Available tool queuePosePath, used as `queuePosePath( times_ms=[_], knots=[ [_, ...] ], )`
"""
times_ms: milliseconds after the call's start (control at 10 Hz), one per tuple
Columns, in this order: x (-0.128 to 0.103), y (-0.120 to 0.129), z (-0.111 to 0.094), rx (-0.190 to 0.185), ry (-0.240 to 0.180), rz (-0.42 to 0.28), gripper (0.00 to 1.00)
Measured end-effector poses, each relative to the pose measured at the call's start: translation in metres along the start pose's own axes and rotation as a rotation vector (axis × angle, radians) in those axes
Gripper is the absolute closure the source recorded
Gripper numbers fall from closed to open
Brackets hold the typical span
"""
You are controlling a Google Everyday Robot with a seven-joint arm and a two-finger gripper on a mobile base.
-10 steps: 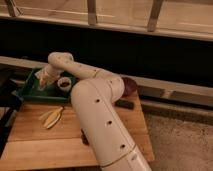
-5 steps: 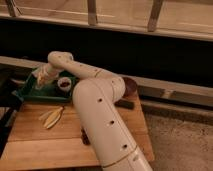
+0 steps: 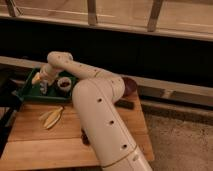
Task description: Place towel in tray
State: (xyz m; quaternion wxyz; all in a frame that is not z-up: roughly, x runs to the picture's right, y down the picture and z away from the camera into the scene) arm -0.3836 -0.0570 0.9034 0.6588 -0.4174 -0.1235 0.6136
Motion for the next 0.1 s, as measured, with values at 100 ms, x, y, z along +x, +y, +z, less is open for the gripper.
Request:
queuePosePath(
  times_ms=[100],
  knots=[
    [0.0000, 0.0000, -0.0001, 0.000, 0.000, 0.000, 0.37]
  ],
)
